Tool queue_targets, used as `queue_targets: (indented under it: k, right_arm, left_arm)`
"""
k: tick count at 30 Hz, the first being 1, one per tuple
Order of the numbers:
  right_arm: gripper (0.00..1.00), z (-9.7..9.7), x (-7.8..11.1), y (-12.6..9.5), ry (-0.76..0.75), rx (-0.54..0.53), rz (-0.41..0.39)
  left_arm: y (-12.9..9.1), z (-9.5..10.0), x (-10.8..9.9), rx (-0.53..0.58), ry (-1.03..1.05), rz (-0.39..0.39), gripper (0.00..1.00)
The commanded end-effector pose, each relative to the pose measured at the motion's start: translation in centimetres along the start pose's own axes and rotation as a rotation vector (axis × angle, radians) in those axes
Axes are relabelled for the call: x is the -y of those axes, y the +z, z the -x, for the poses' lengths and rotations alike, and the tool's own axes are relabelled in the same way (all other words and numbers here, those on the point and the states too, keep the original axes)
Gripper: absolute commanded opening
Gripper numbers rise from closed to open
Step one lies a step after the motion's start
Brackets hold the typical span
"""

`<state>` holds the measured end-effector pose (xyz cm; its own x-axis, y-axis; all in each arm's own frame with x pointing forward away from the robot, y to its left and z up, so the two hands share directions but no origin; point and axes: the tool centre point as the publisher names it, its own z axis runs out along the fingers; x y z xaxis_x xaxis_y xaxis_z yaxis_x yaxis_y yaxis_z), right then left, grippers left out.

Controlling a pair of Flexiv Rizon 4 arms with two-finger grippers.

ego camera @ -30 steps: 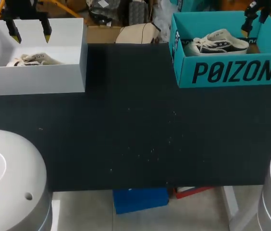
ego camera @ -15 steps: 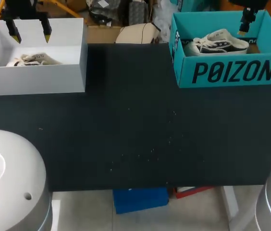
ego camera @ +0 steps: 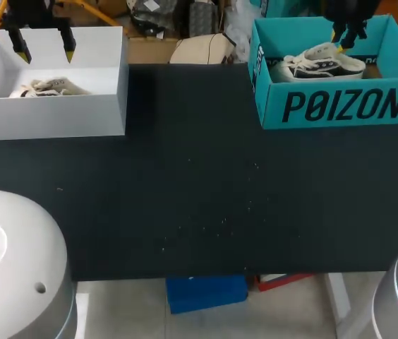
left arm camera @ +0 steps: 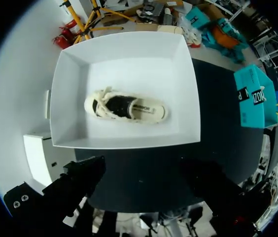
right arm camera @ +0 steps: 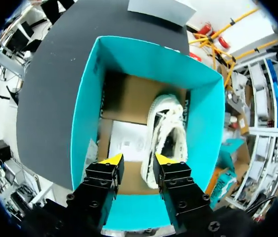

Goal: Take the shoe out of the shoebox, open the shoe tongue, remove and reinsert the insole, then place the shoe into the shoebox

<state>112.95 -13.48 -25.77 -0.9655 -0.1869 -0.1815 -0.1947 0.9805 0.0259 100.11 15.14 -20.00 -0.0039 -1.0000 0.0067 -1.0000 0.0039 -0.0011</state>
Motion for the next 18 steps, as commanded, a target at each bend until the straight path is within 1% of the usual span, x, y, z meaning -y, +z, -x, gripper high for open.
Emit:
queue_targets:
  k: [1,2,3,5,6,8,9,10,13,18]
  right_arm:
    - [0.62,2.3,0.5,2.3,-0.154,-0.084,0.034]
    - [0.57,2.5,0.6,2.7,-0.157,-0.087,0.034]
    - [0.58,2.7,0.7,3.1,-0.158,-0.088,0.034]
    - [0.67,3.0,0.9,3.9,-0.161,-0.095,0.030]
    - [0.64,3.2,1.0,4.4,-0.163,-0.096,0.026]
    - [0.60,3.6,1.4,5.2,-0.154,-0.096,0.013]
    - [0.52,3.7,1.5,5.6,-0.150,-0.096,0.008]
    - [0.50,3.8,1.6,5.7,-0.144,-0.095,0.004]
    - [0.47,4.1,2.4,6.6,-0.106,-0.093,-0.033]
    - [0.46,4.1,3.0,7.5,-0.056,-0.087,-0.066]
  left_arm:
    - [0.0,-0.1,0.0,0.003,-0.002,0.001,1.00]
    - [0.0,-0.1,0.0,0.003,-0.002,0.001,1.00]
    - [0.0,-0.1,0.0,0.003,-0.002,0.001,1.00]
    - [0.0,-0.1,0.0,0.003,-0.002,0.001,1.00]
    - [0.0,-0.1,0.0,0.003,-0.002,0.001,1.00]
    - [0.0,-0.1,0.0,0.003,-0.002,0.001,1.00]
    - [0.0,-0.1,0.0,0.003,-0.002,0.001,1.00]
    - [0.0,-0.1,0.0,0.003,-0.002,0.001,1.00]
    - [0.0,-0.1,0.0,0.003,-0.002,0.001,1.00]
    - [0.0,-0.1,0.0,0.003,-0.002,0.001,1.00]
